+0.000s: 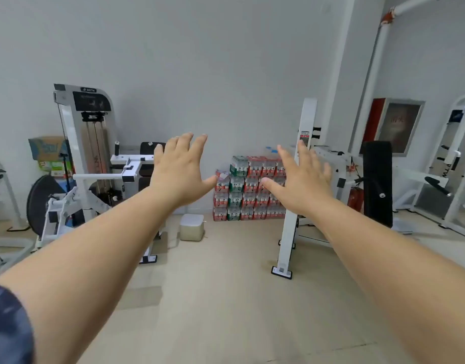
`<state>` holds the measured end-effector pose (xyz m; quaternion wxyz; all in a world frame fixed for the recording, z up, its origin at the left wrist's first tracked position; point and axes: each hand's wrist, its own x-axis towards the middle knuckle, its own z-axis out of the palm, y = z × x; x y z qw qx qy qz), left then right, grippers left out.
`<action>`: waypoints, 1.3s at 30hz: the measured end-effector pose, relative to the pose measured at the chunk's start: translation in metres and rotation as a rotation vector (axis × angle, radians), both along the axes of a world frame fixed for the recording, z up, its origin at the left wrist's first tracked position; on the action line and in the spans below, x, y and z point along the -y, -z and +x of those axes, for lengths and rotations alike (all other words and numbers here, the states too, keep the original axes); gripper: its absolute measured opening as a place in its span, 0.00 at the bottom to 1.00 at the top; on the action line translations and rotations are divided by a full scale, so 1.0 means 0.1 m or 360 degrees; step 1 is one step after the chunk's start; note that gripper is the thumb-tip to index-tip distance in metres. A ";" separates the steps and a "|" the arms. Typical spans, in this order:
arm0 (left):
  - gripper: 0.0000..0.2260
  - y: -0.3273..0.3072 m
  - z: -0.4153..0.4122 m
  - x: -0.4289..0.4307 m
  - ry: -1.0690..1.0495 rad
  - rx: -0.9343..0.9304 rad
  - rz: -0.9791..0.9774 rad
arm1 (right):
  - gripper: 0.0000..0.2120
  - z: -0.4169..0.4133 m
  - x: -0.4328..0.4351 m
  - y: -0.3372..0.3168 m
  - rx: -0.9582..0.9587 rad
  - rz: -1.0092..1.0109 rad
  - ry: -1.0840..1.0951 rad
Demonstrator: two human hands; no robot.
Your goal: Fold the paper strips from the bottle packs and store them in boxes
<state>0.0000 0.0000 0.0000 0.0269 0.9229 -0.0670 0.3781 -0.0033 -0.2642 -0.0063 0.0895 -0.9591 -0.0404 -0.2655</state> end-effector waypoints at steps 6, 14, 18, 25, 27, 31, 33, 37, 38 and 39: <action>0.40 0.08 1.12 -0.55 0.0020 -0.0101 0.0124 | 0.40 1.01 -0.42 -0.02 -0.0080 0.0017 0.0160; 0.40 0.19 2.65 -1.08 -0.0033 -0.0131 0.0208 | 0.39 2.48 -0.91 0.19 -0.0110 -0.0084 0.0166; 0.40 0.30 3.46 -1.08 -0.0058 -0.0175 0.0228 | 0.39 3.33 -0.96 0.34 -0.0149 -0.0051 0.0154; 0.40 0.54 5.10 -0.75 -0.0094 -0.0280 0.0237 | 0.40 5.03 -0.71 0.57 -0.0178 -0.0043 0.0142; 0.39 0.57 5.57 -0.65 -0.0103 -0.0314 0.0212 | 0.40 5.53 -0.64 0.58 -0.0216 -0.0026 0.0113; 0.38 0.65 6.49 -0.50 -0.0104 -0.0390 0.0151 | 0.40 6.51 -0.55 0.62 -0.0259 -0.0028 0.0041; 0.38 0.71 6.93 -0.45 -0.0095 -0.0440 0.0136 | 0.39 6.97 -0.53 0.65 -0.0272 -0.0017 0.0020; 0.37 0.85 7.84 -0.45 -0.0078 -0.0485 0.0128 | 0.38 7.87 -0.54 0.79 -0.0325 -0.0028 0.0012; 0.37 0.89 8.08 -0.47 -0.0074 -0.0493 0.0118 | 0.38 8.10 -0.57 0.83 -0.0339 -0.0032 0.0014; 0.36 0.94 8.33 -0.50 -0.0068 -0.0503 0.0113 | 0.37 8.33 -0.59 0.86 -0.0353 -0.0035 0.0016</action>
